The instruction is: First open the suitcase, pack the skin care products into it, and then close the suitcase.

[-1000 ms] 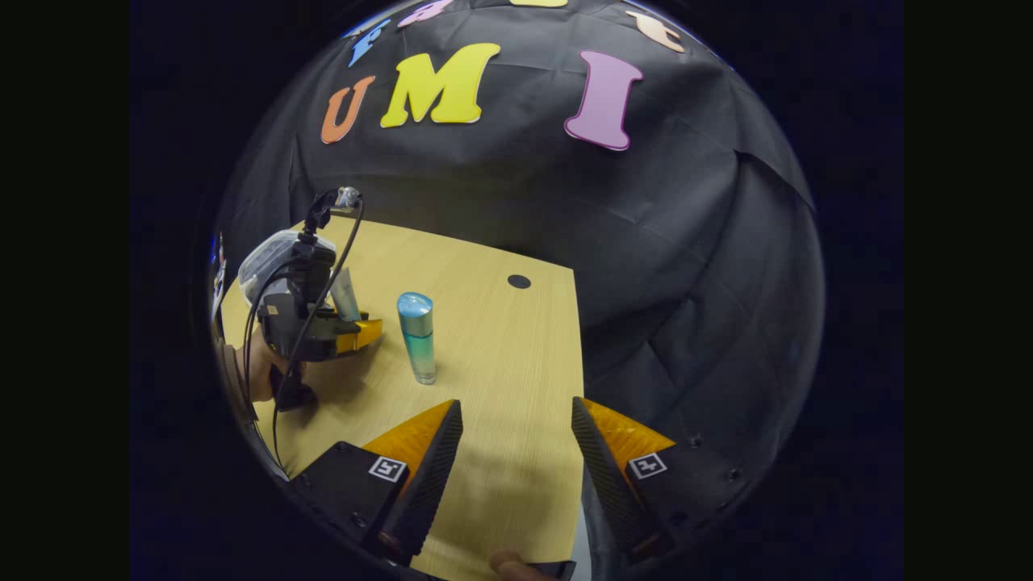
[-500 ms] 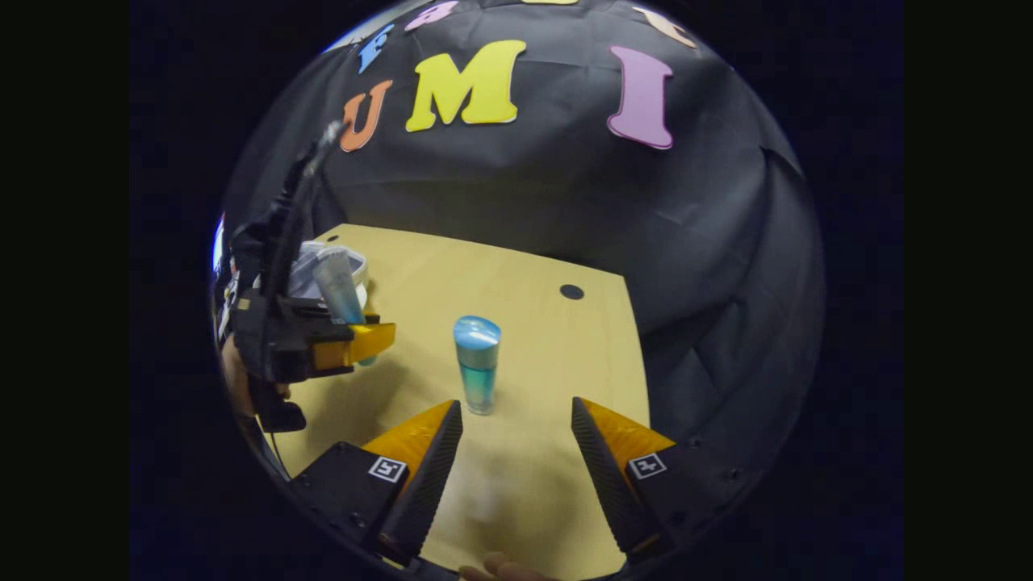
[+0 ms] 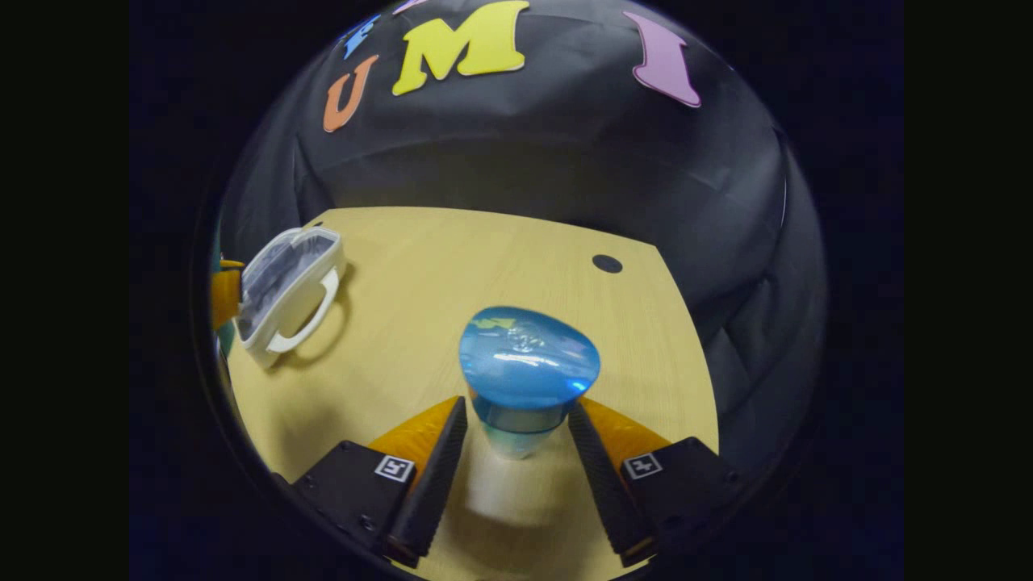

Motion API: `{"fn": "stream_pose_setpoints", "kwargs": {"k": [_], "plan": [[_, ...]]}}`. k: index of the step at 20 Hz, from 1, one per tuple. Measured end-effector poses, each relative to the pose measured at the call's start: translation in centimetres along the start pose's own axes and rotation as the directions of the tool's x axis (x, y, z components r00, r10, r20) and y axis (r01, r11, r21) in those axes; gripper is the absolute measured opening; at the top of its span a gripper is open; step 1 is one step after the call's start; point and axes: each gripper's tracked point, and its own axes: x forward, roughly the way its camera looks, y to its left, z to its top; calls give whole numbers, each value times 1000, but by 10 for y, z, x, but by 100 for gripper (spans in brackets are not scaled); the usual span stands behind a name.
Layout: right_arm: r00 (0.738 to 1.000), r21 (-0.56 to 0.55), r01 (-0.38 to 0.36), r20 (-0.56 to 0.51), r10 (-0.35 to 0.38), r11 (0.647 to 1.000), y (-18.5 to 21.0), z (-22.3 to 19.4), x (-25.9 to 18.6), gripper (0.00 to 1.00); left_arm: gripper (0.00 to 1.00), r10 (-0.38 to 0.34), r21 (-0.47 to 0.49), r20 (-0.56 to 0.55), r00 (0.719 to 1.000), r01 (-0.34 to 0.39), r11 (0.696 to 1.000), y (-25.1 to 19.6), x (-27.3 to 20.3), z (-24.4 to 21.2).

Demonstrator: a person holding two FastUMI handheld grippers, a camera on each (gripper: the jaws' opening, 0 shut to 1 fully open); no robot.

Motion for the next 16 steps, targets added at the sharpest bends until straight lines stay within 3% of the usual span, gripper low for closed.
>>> {"fn": "stream_pose_setpoints", "kwargs": {"k": [3,10,16], "plan": [[1000,30,19,-12,-18,999,4,-4,6,42,39,3,-13,1,1000,-3,1000,16,-14,4],[997,37,62,-49,-60,997,17,-12,-22,34,39,26,-6,12,1000,-26,1000,74,-29,18],[999,91,38,-15,-37,995,65,21,-83,34,39,95,12,-75,993,-95,995,179,-17,-13]]}}
